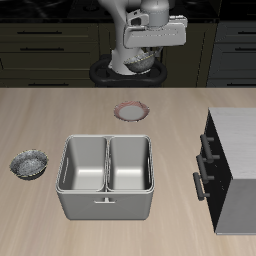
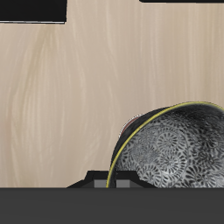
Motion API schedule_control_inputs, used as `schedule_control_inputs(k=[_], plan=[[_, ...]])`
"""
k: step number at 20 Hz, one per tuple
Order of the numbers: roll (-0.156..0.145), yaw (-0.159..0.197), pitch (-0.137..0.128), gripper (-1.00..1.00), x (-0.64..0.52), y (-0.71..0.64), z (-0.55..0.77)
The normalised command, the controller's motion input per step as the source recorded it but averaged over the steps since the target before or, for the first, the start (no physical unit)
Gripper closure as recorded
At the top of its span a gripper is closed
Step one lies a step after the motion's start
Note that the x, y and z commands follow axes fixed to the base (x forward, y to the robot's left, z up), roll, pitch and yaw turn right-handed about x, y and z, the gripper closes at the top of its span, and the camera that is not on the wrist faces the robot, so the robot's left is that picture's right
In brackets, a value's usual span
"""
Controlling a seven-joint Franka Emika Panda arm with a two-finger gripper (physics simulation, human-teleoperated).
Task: Pick up the bowl on the plate and place it on top of the white cabinet
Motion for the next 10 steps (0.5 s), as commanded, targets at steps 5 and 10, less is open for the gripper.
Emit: schedule_control_inputs(k=[5,10], plan=[[0.010,-0.001,-0.028,1.00,-0.04,0.05,0.18],[0.007,0.004,-0.012,1.00,0.00,0.02,0.05]])
